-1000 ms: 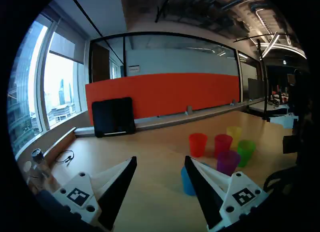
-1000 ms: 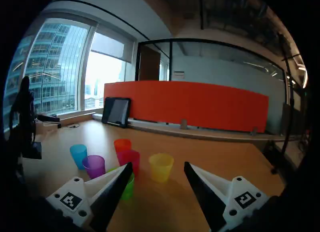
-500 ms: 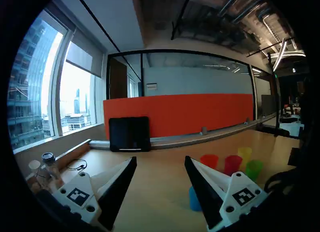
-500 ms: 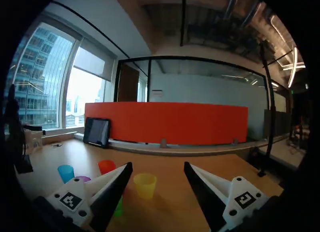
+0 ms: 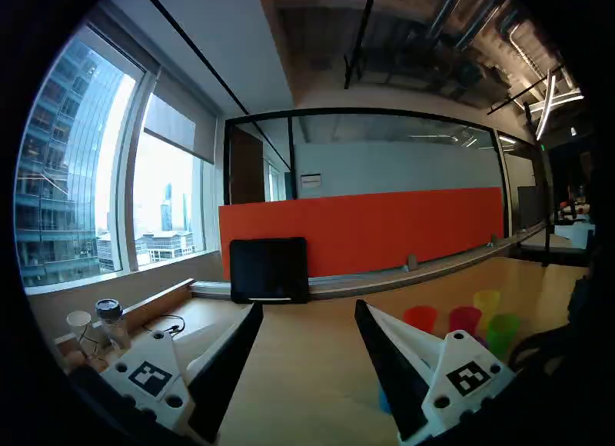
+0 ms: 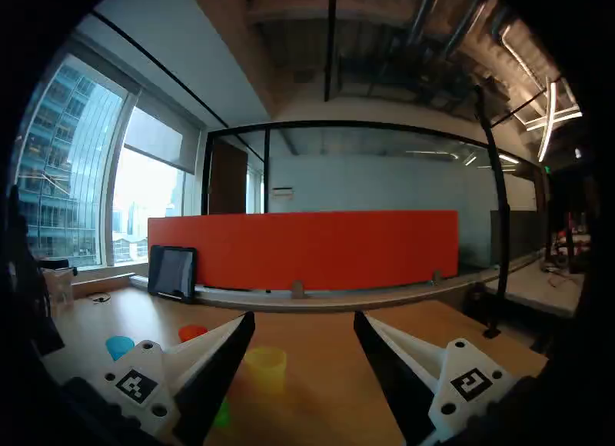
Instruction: Pour water
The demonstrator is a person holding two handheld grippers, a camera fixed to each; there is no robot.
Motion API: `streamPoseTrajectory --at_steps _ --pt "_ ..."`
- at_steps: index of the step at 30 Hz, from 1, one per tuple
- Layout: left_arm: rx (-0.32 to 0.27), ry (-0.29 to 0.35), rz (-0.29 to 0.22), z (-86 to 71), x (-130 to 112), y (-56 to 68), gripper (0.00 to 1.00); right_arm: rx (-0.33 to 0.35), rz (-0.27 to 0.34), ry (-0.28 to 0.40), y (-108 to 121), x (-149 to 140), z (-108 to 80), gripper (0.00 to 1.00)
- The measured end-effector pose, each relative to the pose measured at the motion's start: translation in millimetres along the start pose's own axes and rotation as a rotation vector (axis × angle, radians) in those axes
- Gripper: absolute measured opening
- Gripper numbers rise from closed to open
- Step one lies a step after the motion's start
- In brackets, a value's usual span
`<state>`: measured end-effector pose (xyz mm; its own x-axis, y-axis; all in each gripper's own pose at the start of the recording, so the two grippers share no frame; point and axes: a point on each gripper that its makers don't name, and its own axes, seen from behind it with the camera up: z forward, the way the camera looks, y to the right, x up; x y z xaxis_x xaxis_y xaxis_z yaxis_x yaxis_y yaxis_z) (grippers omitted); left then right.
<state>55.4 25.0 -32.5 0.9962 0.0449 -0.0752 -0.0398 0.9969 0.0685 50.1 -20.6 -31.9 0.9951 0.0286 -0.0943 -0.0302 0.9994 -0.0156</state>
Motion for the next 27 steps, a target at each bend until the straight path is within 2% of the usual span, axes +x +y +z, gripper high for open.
streamPoseTrajectory --at_steps 9,15,27 --pt "0.025 0.013 -0.013 -1.3 -12 -1.4 0.88 0.0 -0.021 0.005 1 3 -2.8 1.0" --pt "0.018 0.03 -0.018 -1.2 -25 -0.6 0.88 -0.005 -0.004 -0.001 0 3 -3.1 1.0" --pt "0.031 0.024 -0.014 1.9 -54 -15.0 0.89 -0.013 -0.034 -0.042 -10 -8 -4.0 0.99"
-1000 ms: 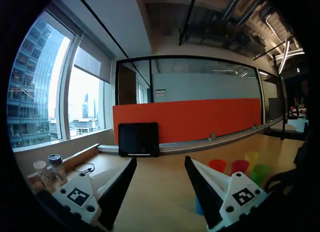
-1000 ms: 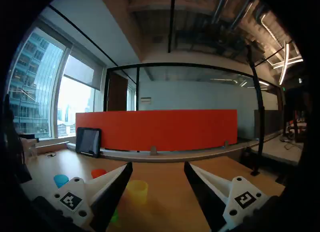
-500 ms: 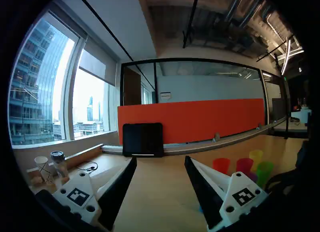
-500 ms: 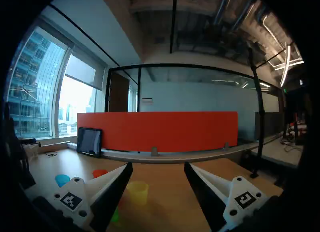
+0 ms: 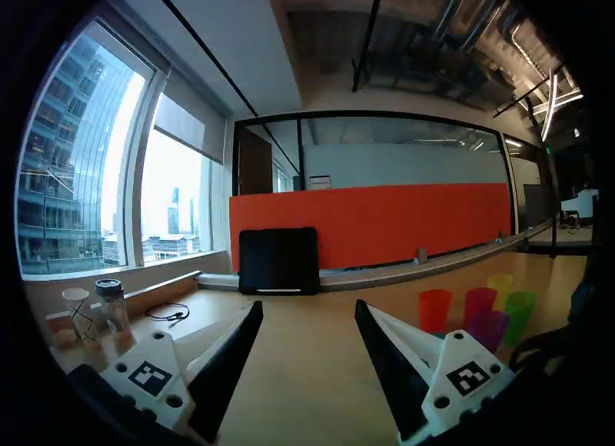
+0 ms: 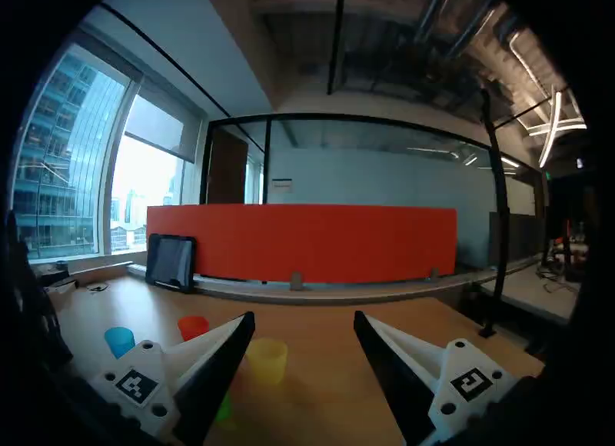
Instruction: Pour water
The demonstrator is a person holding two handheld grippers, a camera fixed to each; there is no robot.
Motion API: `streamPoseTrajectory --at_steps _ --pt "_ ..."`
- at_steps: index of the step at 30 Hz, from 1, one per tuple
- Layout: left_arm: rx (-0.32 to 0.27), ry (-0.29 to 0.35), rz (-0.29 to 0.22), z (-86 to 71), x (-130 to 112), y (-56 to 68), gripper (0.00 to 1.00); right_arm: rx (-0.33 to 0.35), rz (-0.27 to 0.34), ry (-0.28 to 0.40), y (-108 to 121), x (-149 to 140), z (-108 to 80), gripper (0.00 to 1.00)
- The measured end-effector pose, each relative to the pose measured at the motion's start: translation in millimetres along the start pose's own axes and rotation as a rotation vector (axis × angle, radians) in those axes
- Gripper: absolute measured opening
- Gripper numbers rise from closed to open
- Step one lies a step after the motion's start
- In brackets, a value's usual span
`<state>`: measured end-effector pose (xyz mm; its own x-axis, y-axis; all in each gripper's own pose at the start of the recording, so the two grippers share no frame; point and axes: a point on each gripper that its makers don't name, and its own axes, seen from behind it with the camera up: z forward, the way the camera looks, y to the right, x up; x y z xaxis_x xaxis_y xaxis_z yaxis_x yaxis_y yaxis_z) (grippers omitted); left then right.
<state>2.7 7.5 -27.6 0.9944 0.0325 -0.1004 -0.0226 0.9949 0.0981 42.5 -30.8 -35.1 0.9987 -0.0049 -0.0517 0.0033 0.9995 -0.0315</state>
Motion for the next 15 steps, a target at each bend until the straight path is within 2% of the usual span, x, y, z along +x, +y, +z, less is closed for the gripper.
streamPoseTrajectory --at_steps 7,15 --pt "-0.005 -0.014 -0.025 2.4 -12 -3.2 0.88 0.005 0.004 -0.001 -4 0 0.3 1.0" --pt "-0.019 -0.022 -0.031 4.7 -20 2.8 0.89 0.013 -0.002 -0.003 -10 2 1.4 1.0"
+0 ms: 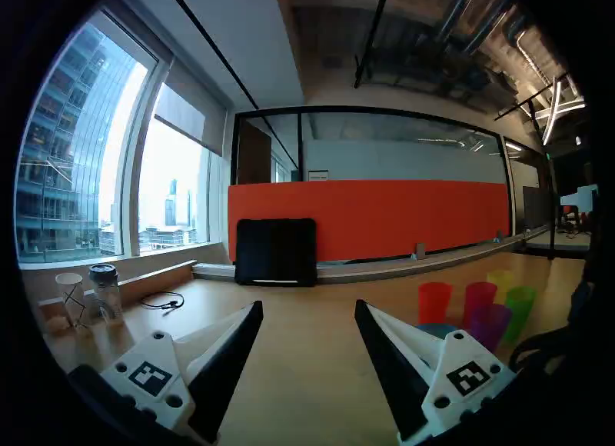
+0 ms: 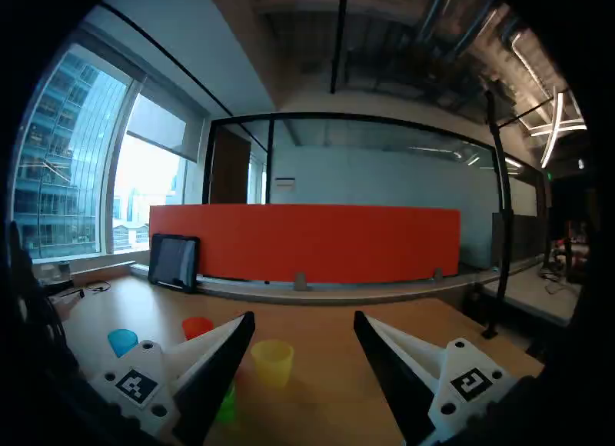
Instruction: Pour water
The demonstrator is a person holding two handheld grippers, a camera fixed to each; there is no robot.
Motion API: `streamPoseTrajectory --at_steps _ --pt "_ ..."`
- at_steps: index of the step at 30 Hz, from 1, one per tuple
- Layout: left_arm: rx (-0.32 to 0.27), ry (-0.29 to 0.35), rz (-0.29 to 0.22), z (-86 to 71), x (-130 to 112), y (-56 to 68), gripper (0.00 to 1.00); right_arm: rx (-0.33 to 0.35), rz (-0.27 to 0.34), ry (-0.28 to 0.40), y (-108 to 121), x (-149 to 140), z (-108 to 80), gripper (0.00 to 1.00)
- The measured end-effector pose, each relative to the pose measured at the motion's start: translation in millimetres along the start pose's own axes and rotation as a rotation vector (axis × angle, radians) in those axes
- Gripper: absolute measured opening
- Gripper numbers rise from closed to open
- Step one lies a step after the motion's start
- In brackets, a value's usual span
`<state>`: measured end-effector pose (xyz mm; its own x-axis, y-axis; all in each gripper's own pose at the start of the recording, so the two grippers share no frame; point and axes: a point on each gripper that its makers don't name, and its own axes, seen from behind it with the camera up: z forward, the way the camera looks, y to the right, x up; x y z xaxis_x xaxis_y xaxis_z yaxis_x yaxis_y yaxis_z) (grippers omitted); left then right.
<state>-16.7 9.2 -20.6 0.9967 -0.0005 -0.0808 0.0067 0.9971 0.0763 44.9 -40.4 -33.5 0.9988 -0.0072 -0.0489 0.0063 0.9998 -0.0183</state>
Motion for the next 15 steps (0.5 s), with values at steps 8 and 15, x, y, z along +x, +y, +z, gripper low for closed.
streamPoseTrajectory --at_steps 8,15 --pt "-0.012 -0.019 -0.017 1.7 -7 2.1 0.89 0.003 0.004 0.004 -1 3 -0.9 0.99" --pt "-0.022 -0.033 -0.023 3.6 -12 4.0 0.88 -0.002 0.001 0.005 1 4 -1.4 0.99"
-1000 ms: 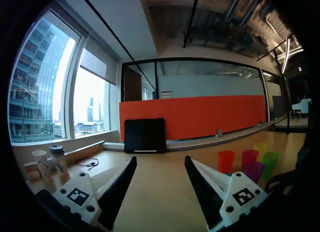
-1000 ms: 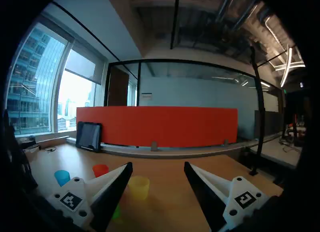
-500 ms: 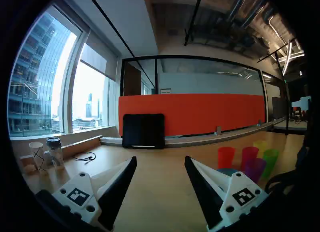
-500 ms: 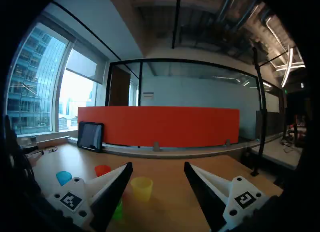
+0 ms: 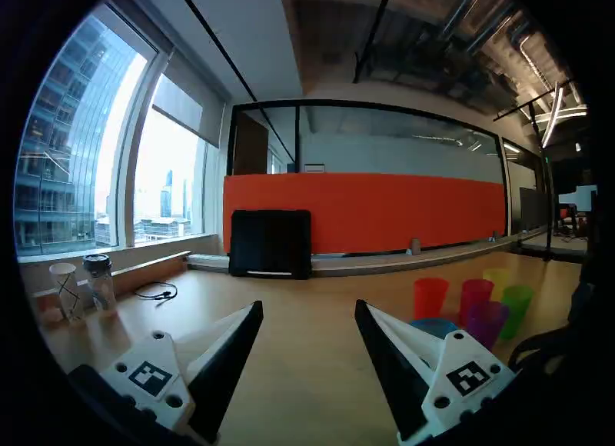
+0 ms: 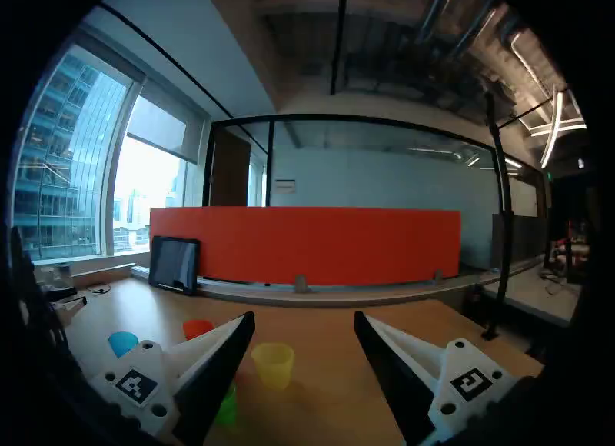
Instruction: Pour water
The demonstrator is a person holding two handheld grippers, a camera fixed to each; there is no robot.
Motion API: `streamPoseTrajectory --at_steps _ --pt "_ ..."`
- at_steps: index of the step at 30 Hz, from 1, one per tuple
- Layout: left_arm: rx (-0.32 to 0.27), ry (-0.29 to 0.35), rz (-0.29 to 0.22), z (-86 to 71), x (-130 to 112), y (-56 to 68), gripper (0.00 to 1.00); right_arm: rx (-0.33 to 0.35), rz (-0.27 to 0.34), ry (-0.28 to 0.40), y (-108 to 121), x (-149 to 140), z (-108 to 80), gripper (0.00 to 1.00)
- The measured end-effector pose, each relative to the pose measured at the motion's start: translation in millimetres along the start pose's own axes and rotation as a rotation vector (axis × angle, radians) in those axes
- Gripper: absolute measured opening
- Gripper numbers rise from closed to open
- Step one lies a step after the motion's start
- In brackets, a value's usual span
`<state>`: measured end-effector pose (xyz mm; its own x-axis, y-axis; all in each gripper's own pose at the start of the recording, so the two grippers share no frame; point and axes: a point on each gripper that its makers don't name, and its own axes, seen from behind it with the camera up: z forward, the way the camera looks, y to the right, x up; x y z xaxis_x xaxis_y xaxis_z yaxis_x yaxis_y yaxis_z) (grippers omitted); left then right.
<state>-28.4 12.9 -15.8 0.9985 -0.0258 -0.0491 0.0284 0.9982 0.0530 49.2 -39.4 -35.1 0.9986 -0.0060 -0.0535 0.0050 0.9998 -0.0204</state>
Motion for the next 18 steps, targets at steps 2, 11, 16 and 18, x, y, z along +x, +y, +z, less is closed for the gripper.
streamPoseTrajectory --at_steps 2,11,16,18 --pt "0.0 -0.008 0.001 0.5 -2.7 -0.4 0.89 -0.002 0.0 -0.001 0.7 0.0 0.1 0.99" --pt "-0.002 -0.031 0.002 2.6 -8.1 -1.2 0.89 -0.007 -0.001 -0.001 3.3 -0.4 0.0 0.99" --pt "-0.002 -0.031 0.002 3.0 -8.1 -1.1 0.89 -0.007 0.002 0.0 4.4 -2.8 0.2 0.99" --pt "-0.002 -0.032 0.003 3.1 -8.3 -0.8 0.89 -0.006 0.001 0.0 4.4 -3.3 0.7 0.99"
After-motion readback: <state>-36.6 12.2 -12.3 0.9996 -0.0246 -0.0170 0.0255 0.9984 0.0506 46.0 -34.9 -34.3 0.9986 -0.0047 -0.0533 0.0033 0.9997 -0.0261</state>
